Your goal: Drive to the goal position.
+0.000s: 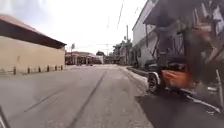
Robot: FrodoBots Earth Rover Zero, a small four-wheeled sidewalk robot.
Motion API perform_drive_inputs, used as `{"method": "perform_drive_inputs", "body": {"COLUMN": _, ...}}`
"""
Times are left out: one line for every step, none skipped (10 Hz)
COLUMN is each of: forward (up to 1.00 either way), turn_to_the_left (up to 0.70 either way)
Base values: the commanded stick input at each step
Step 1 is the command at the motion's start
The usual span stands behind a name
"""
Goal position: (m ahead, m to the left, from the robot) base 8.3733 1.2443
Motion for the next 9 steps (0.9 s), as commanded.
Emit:
{"method": "perform_drive_inputs", "body": {"forward": 0.70, "turn_to_the_left": 0.01}}
{"method": "perform_drive_inputs", "body": {"forward": 0.70, "turn_to_the_left": 0.01}}
{"method": "perform_drive_inputs", "body": {"forward": 0.70, "turn_to_the_left": 0.01}}
{"method": "perform_drive_inputs", "body": {"forward": 0.70, "turn_to_the_left": 0.01}}
{"method": "perform_drive_inputs", "body": {"forward": 0.70, "turn_to_the_left": 0.01}}
{"method": "perform_drive_inputs", "body": {"forward": 0.70, "turn_to_the_left": 0.01}}
{"method": "perform_drive_inputs", "body": {"forward": 0.70, "turn_to_the_left": 0.01}}
{"method": "perform_drive_inputs", "body": {"forward": 0.70, "turn_to_the_left": 0.01}}
{"method": "perform_drive_inputs", "body": {"forward": 0.70, "turn_to_the_left": 0.01}}
